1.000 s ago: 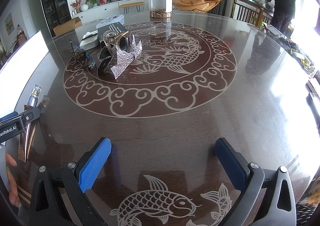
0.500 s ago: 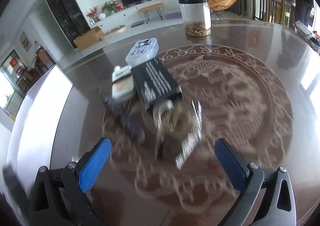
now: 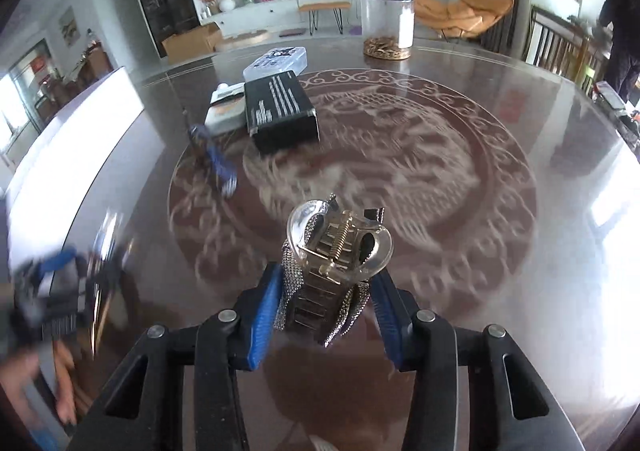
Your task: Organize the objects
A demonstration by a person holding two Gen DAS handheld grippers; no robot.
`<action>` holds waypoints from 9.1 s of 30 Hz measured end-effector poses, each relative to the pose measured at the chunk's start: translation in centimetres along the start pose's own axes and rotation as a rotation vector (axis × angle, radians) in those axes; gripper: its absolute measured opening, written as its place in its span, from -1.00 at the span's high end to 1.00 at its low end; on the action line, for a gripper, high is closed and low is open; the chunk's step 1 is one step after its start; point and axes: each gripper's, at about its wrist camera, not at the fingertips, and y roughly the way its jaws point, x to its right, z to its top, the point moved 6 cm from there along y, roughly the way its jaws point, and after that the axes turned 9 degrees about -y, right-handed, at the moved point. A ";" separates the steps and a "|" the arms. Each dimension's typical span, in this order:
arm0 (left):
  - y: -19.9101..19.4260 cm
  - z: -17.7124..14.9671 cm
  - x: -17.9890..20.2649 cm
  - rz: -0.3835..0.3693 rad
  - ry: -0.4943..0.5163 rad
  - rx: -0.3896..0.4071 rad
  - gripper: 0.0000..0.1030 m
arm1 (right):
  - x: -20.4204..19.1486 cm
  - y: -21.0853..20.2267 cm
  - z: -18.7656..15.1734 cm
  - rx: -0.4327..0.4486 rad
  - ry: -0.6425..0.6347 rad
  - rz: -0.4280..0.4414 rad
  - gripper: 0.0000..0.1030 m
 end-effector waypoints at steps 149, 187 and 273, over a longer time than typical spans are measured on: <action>-2.0 -3.2 3.7 -0.080 0.113 0.006 -0.86 | -2.1 0.9 -3.5 -0.024 0.046 -0.144 -1.00; 1.2 9.4 9.4 -0.132 -0.118 0.089 -1.00 | -2.1 0.9 -3.6 -0.025 0.049 -0.146 -1.00; 3.7 4.8 3.5 -0.031 0.051 0.000 -1.00 | -3.9 10.0 13.1 -0.098 -0.162 0.016 -0.99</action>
